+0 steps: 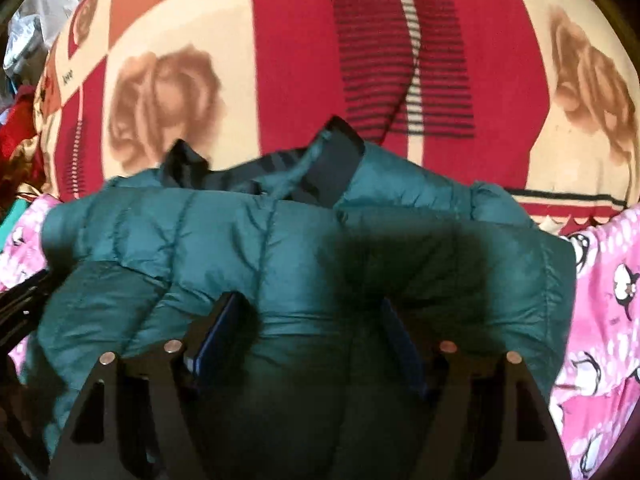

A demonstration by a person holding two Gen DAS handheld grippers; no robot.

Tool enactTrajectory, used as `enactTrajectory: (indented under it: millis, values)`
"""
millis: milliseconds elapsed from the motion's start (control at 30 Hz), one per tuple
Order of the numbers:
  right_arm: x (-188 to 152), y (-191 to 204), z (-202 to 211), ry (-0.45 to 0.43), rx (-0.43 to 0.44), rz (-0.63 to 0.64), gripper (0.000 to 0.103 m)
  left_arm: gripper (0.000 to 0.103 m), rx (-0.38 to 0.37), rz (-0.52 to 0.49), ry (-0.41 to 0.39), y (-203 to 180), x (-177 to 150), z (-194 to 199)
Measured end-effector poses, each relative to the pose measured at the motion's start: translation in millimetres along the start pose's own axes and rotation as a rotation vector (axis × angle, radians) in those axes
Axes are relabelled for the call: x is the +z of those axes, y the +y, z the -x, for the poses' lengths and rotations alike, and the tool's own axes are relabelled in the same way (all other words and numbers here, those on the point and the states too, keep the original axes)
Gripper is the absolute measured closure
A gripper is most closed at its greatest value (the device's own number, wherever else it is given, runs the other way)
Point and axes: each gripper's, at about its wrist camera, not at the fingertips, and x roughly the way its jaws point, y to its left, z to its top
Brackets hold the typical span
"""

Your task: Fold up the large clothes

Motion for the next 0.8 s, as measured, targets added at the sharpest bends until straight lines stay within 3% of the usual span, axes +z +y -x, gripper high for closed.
enactTrajectory:
  millis: [133,300,433,600,700,800]
  values:
    - [4,5,19,0.016,-0.022,0.0,0.027,0.078,0.006,-0.004,0.002,0,-2,-1]
    - [-9,23,67,-0.063,0.077,0.035,0.026,0.078,0.011,-0.001,-0.002,-2,-2,-2]
    - [-28,39,58,-0.012,0.052,0.109,0.026,0.077,0.011,-0.001,-0.003,-2,-2,-2]
    - [-41,39,31,0.021,0.039,0.09,0.024,0.074,0.007,0.0,0.0,-2,-2,-3]
    - [-36,33,43,0.03,0.069,0.056,0.024,0.074,0.006,0.003,0.001,-2,-3,-4]
    - [-37,14,71,-0.018,0.084,-0.003,0.024,0.073,0.006,0.006,-0.001,-2,-3,-5]
